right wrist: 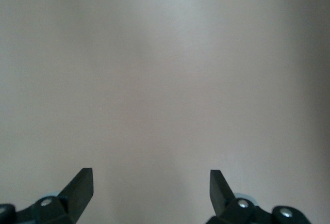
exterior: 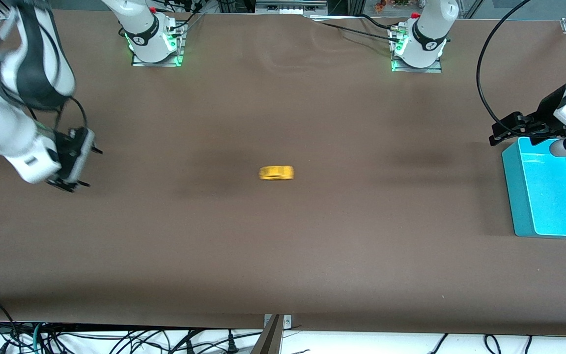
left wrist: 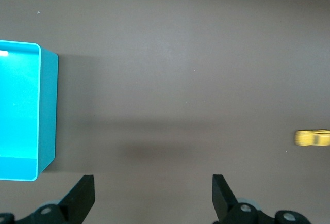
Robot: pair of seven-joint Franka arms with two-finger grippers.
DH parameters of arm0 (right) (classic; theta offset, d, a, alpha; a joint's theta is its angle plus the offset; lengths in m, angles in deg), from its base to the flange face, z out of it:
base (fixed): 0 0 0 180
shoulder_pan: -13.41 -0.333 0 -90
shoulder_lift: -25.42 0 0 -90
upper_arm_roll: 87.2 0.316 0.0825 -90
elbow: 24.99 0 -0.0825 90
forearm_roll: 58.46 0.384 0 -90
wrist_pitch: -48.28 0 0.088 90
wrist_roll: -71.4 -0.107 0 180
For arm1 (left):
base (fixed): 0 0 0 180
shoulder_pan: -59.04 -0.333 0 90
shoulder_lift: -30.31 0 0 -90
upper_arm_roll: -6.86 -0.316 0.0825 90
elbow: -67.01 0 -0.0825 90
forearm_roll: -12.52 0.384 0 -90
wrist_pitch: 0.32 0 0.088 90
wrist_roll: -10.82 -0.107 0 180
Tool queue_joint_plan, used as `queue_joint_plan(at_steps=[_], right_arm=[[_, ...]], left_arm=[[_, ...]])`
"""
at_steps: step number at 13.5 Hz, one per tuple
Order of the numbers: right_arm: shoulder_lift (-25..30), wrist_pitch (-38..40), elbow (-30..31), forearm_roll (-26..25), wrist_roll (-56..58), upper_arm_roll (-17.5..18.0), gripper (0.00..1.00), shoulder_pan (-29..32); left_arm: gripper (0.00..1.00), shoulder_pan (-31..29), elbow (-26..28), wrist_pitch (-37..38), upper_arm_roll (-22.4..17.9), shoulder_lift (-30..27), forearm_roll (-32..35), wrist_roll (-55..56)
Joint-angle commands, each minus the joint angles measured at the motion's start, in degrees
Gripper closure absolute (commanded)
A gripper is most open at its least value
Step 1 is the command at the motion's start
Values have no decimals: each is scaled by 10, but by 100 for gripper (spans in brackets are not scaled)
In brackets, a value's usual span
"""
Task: Wind and store yellow beetle car
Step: 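Open the right gripper to release the car and raise it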
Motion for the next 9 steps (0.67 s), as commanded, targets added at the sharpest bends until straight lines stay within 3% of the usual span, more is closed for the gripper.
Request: queue_joint_plan(at_steps=[1, 6, 9], right_arm=[[82, 27, 17, 6, -109, 6, 0, 6], [139, 95, 11, 7, -354, 6, 0, 6], [151, 180, -33, 7, -494, 5, 0, 6]], left_arm=[[0, -1, -15, 10, -1, 6, -13, 1], [0, -1, -15, 10, -1, 6, -13, 1], [0, -1, -15, 10, -1, 6, -11, 1]])
